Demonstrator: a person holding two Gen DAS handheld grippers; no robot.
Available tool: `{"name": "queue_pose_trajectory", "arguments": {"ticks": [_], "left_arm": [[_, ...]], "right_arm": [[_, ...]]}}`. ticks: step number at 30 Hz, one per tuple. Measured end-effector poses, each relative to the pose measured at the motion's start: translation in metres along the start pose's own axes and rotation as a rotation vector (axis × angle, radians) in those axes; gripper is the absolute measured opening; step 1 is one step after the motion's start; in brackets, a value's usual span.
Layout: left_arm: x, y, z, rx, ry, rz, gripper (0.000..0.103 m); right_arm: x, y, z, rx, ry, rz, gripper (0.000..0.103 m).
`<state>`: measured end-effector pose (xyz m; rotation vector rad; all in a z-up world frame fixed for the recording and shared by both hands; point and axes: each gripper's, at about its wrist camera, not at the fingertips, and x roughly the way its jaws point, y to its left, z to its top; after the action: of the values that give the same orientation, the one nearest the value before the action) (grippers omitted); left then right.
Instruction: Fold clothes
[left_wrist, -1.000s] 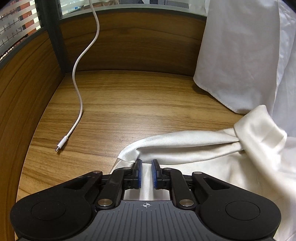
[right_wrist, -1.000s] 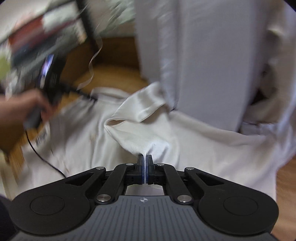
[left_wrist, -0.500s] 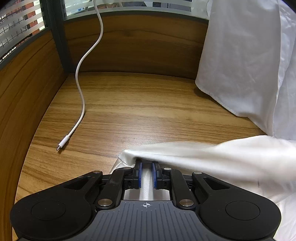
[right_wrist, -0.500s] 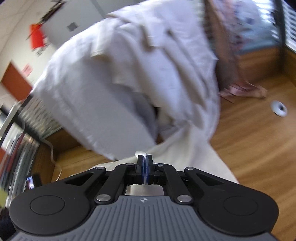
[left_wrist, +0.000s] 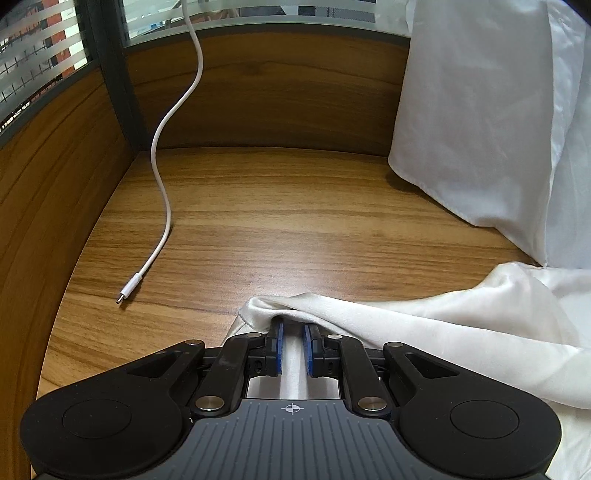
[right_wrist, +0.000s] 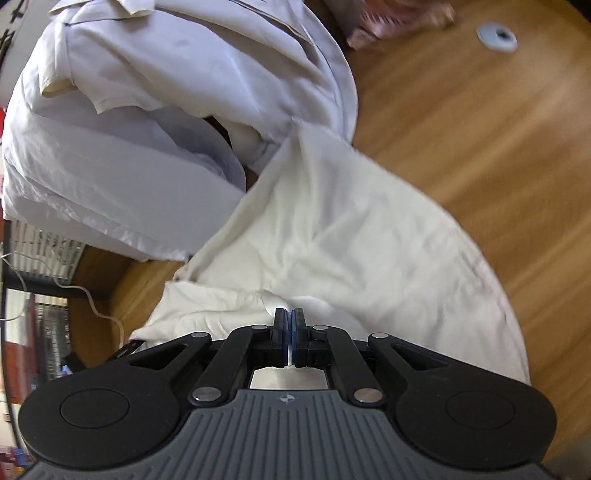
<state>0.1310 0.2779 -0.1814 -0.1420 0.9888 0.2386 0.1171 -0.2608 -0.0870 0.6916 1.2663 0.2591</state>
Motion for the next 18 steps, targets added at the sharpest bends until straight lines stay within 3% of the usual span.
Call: {"name": "queue_pose_trajectory", "arguments": {"ticks": [7, 8, 10, 15, 18], "left_arm": [[-0.006, 0.005, -0.001, -0.074, 0.028, -0.019, 0.017], [-0.010, 0.005, -0.002, -0.068, 0.022, -0.015, 0.018], [-0.018, 0.004, -0.005, -0.049, 0.014, 0.003, 0.029], [-0.036, 0.013, -0.015, -0.053, 0.001, 0.024, 0.034], [-0.047, 0.020, -0.021, -0.085, -0.009, 0.018, 0.036]], "right_arm": [[-0.007, -0.037, -0.021, 0.146, 0.083, 0.055, 0.003], [-0.003, -0.041, -0.023, 0.148, 0.079, 0.033, 0.003], [0.006, -0.049, -0.027, 0.153, 0.070, -0.013, 0.008], [0.019, -0.038, -0.030, -0.030, -0.037, -0.216, 0.010], [0.018, -0.028, -0.035, -0.150, -0.092, -0.289, 0.033]]}}
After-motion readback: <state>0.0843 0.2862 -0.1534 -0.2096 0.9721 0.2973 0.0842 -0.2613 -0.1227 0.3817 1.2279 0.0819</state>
